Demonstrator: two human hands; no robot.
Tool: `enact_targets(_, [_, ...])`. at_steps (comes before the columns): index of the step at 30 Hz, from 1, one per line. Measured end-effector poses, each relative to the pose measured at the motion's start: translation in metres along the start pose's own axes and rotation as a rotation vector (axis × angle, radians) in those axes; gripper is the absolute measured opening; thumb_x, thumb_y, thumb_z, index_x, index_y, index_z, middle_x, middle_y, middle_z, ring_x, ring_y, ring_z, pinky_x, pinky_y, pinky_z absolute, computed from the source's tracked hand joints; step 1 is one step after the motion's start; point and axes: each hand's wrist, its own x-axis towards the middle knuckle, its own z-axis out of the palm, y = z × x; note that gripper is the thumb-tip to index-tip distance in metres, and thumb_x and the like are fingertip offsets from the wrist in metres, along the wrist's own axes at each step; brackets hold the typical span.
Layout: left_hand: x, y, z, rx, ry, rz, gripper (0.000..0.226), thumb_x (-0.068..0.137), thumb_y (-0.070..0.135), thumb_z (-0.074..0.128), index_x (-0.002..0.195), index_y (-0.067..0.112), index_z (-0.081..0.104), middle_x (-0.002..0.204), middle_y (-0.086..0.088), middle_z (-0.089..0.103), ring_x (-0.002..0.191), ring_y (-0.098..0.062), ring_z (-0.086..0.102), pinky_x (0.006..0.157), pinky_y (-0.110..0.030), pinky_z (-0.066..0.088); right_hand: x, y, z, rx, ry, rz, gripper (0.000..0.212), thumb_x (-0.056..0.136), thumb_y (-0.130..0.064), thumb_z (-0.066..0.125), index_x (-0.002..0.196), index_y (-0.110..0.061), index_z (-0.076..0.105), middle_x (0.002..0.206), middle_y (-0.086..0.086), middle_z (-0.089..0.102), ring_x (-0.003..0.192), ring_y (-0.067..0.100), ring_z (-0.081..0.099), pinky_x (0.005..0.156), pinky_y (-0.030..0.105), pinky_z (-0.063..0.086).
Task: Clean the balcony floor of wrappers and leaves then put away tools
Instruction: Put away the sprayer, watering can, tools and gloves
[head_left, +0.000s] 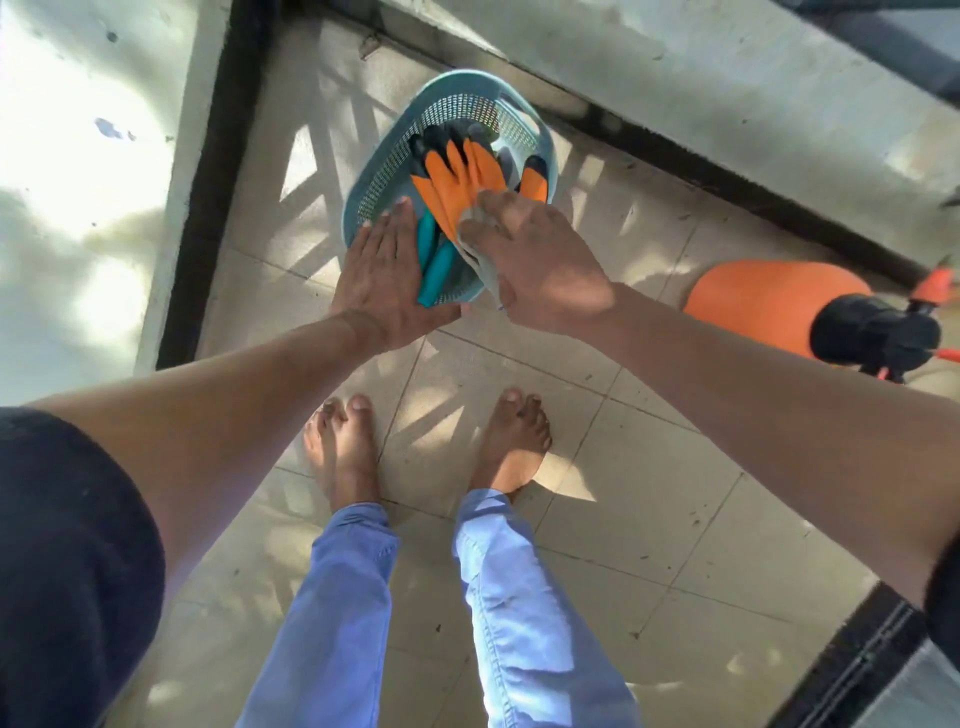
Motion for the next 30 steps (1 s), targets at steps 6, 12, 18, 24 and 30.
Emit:
enact_targets(6, [0.004,0.003,-0.005,0.012,0.069,0.121,0.134,0.074,0.074,0.07,0.161,0.022,-0.019,0.168,-0.008,-0.025,0.156,-0.038,-0.011,0.127,-0.055,0.011,0.01,0.004,0.018,-0.131,-0.163,-0.072,0.109,0.073,-0.039,0.078,0.162,-0.028,0.015,0.171,0.009,0.008,0.155,0.038,0.013,0.124,0.056,0.016])
enact_targets(12, [0.012,0.003,-0.013,0.162,-0.117,0.043,0.135,0.071,0.09,0.055,0.157,0.026,-0.027,0.165,-0.003,-0.033,0.156,-0.036,-0.016,0.124,-0.059,0.017,0.01,-0.002,0.028,-0.277,-0.145,-0.055,0.114,0.081,-0.038,0.077,0.163,-0.025,0.0,0.171,0.013,-0.001,0.156,0.041,0.007,0.124,0.059,0.013])
enact_targets(18, [0.012,0.013,-0.024,0.167,-0.221,-0.004,0.137,0.072,0.088,0.06,0.157,0.025,-0.027,0.167,-0.002,-0.03,0.156,-0.035,-0.017,0.124,-0.059,0.016,-0.005,-0.012,0.033,-0.305,-0.098,0.015,0.107,0.085,-0.041,0.072,0.163,-0.023,0.002,0.17,0.015,-0.001,0.156,0.041,-0.001,0.125,0.059,0.006])
enact_targets(24, [0.014,0.018,-0.031,0.178,-0.288,-0.005,0.139,0.073,0.084,0.063,0.158,0.022,-0.027,0.167,-0.005,-0.027,0.156,-0.036,-0.014,0.126,-0.055,0.012,-0.053,-0.035,0.057,-0.183,-0.051,0.149,0.118,0.075,-0.031,0.079,0.164,-0.016,0.002,0.17,0.017,-0.007,0.156,0.04,-0.01,0.125,0.058,0.011])
enact_targets(30, [0.035,0.016,-0.04,0.123,-0.321,-0.127,0.137,0.074,0.082,0.065,0.16,0.018,-0.02,0.169,-0.012,-0.021,0.156,-0.036,-0.013,0.128,-0.051,0.006,-0.032,-0.047,0.029,-0.043,-0.168,0.223,0.096,0.088,-0.028,0.068,0.163,-0.02,0.008,0.171,0.015,-0.007,0.156,0.038,-0.013,0.127,0.054,0.007])
